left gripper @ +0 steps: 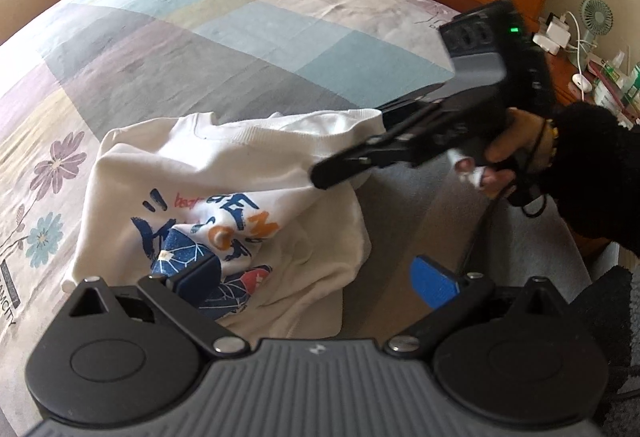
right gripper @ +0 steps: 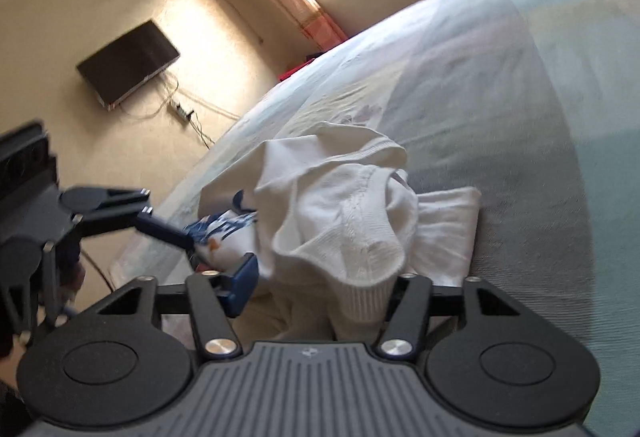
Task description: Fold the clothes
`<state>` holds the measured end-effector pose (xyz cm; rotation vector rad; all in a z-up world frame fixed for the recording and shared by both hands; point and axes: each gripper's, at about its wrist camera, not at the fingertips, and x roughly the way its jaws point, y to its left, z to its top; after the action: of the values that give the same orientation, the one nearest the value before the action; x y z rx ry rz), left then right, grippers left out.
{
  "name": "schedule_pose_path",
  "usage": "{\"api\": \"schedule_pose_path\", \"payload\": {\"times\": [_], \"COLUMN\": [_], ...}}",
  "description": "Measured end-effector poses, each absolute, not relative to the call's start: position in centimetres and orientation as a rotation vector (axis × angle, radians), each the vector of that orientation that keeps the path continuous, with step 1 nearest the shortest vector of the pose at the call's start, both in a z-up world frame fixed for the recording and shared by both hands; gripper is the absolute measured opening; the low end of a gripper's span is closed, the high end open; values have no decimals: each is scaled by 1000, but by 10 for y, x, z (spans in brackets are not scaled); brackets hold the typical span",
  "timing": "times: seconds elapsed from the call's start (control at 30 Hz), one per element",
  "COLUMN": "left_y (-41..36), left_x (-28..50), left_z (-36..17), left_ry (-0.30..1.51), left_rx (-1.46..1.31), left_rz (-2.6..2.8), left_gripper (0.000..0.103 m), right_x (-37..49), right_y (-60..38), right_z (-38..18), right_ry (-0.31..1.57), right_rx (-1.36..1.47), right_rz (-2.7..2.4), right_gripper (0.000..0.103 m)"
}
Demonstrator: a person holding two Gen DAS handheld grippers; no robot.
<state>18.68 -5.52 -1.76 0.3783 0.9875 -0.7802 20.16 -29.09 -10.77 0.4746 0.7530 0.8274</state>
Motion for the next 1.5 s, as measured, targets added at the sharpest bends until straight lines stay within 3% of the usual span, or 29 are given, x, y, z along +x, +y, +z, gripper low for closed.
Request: {"api": "schedule_pose_path", "payload": {"times": [0.07,0.33,0.4,0.47,1.03,1.2,1.5], "left_y": [-54,-51,-51,-52,-21,-15,-11], "left_x": [188,185,184,183,195,198,196], "left_z": [-18,-18,-19,-19,4,3,-4], "left_ry": [992,988,986,983,901,896,912], "left_rx": [373,365,361,357,269,234,188], "left_rz": [-776,-778,-781,-784,-728,-713,-696], "left_gripper": [101,101,101,101,101,101,101], "right_x": [209,178,177,180,348,396,368], "right_y": [-290,-311,-312,-310,-229,-194,-208], "right_z": [-118,-84,-78,-71,-1,2,-20], "right_ry": [776,694,704,709,722,732,815], "right_rx": [516,434,386,329,-222,-247,-169], "right_rz": [809,743,698,654,522,492,548], "right_gripper": [43,40,27,22,21,22,40]}}
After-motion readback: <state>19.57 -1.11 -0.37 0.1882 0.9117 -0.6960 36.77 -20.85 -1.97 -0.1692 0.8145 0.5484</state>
